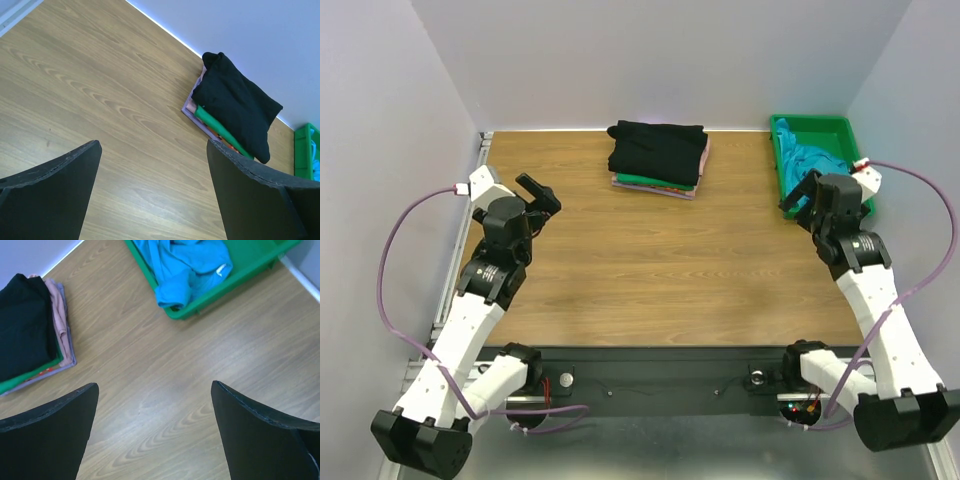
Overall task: Fold and stack the t-shirts
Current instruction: Grab the tshirt from the pile
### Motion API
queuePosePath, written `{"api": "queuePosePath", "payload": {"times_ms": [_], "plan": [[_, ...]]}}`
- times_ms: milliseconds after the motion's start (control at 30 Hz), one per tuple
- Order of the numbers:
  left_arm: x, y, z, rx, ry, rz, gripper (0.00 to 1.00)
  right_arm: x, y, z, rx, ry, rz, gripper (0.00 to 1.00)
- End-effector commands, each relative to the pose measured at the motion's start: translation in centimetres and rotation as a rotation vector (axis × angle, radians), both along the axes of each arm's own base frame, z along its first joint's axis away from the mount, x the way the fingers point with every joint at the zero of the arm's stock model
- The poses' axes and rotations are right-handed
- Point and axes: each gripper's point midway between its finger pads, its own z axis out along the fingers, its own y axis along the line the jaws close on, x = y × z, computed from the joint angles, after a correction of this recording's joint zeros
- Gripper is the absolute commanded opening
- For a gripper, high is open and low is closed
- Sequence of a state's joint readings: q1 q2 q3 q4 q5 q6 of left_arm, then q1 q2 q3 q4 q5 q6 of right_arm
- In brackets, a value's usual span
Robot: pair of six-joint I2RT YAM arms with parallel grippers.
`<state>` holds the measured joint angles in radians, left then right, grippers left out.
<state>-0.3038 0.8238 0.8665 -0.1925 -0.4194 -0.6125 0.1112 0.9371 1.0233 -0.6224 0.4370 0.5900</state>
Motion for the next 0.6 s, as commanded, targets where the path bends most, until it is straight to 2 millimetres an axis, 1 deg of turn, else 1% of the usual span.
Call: {"api": "queuePosePath", "payload": {"times_ms": [0,33,67,100,133,167,200,233,267,333,367,400,433,467,500,533,567], "plan": [[0.8,0.8,2.8,0.012,-0.084,0.034,0.98,2.0,-0.8,4.8,-0.076,-0.092,-0.003,1.0],[0.9,0.7,2.7,0.011,-0.086,0.034,0.98,2.5,-0.8,4.7,-0.085,-0.081,-0.002,1.0],[1.2,0.6,2.6,-0.003,-0.088,0.033,0.98,3.3,-1.1,3.5,-0.097,-0.039,-0.017,1.0],[1.3,0.5,2.4,-0.011,-0.089,0.029,0.99,3.9,-1.7,2.8,-0.113,-0.022,-0.056,1.0],[1.6,0.3,2.2,-0.011,-0.088,0.021,0.98,4.7,-1.9,2.9,-0.117,-0.022,-0.074,1.0],[2.1,-0.1,2.1,-0.011,-0.089,0.001,0.98,6.3,-1.9,1.3,-0.13,0.033,-0.077,1.0],[2.4,-0.2,1.8,-0.008,-0.079,-0.003,0.99,7.3,-1.9,1.1,-0.146,0.054,-0.056,1.0],[2.6,-0.2,1.8,-0.007,-0.075,-0.003,0.98,8.6,-1.8,2.3,-0.141,0.036,-0.041,1.0],[3.1,-0.3,1.1,0.0,-0.052,-0.008,0.98,10.6,-2.1,0.3,-0.131,0.092,-0.021,1.0],[3.5,-0.6,0.6,0.006,-0.04,-0.018,0.98,13.0,-3.0,-0.8,-0.122,0.128,-0.019,1.0],[3.8,-0.9,0.1,0.01,-0.028,-0.033,0.98,14.4,-5.1,0.5,-0.103,0.099,-0.057,1.0],[3.9,-0.9,-0.1,0.01,-0.027,-0.036,0.98,16.3,-5.4,-2.6,-0.052,0.16,-0.027,1.0],[4.1,-0.9,-0.4,0.015,-0.027,-0.04,0.99,17.3,-6.4,-3.1,-0.007,0.154,-0.057,1.0],[4.1,-1.0,-0.6,0.02,-0.023,-0.045,0.98,17.7,-8.6,-3.7,0.019,0.157,-0.105,1.0],[4.1,-0.8,-0.6,0.022,-0.023,-0.039,0.98,19.3,-9.5,-5.1,0.049,0.169,-0.123,1.0],[4.0,-0.7,-1.2,0.031,-0.01,-0.041,0.98,20.0,-10.2,-5.8,0.059,0.176,-0.133,1.0],[4.2,-0.7,-0.8,0.029,-0.032,-0.043,0.98,20.9,-11.3,-5.8,0.063,0.168,-0.145,1.0]]}}
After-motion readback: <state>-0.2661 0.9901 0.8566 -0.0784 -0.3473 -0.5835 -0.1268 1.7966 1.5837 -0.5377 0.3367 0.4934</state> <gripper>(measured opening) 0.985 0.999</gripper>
